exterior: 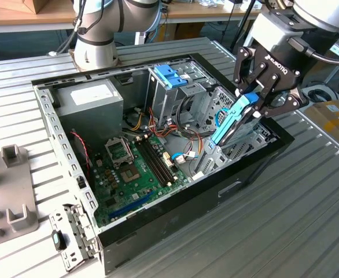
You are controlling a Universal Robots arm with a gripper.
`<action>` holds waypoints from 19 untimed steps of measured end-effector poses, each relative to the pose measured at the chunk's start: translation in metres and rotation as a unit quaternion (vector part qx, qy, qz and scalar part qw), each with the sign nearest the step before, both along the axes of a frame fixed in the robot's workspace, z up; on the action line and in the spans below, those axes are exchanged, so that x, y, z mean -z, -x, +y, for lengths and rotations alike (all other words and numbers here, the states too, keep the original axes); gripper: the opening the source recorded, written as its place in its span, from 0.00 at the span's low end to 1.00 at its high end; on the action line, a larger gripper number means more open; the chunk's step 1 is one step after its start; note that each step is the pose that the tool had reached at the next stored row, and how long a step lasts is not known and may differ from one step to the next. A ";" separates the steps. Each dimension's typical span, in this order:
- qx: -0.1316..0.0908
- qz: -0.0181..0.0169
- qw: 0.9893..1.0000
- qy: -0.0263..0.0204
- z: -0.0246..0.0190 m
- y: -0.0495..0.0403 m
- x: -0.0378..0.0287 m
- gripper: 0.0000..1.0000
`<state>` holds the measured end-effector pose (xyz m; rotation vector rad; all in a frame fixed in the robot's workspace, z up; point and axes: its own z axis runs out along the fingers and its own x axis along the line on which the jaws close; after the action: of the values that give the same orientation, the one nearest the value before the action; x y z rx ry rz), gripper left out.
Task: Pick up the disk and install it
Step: 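Insert the disk into the insertion slot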
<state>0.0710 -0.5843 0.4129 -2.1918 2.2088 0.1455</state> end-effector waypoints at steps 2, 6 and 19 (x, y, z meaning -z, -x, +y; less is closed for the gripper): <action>0.000 0.000 1.000 0.000 0.0000 0.0000 0.0011 0.37; 0.000 0.000 1.000 0.000 0.0000 0.0000 0.0173 0.37; 0.000 0.000 1.000 0.000 0.0000 0.0000 0.0226 0.37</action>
<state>0.0710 -0.5843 0.3903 -2.1919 2.2089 0.1453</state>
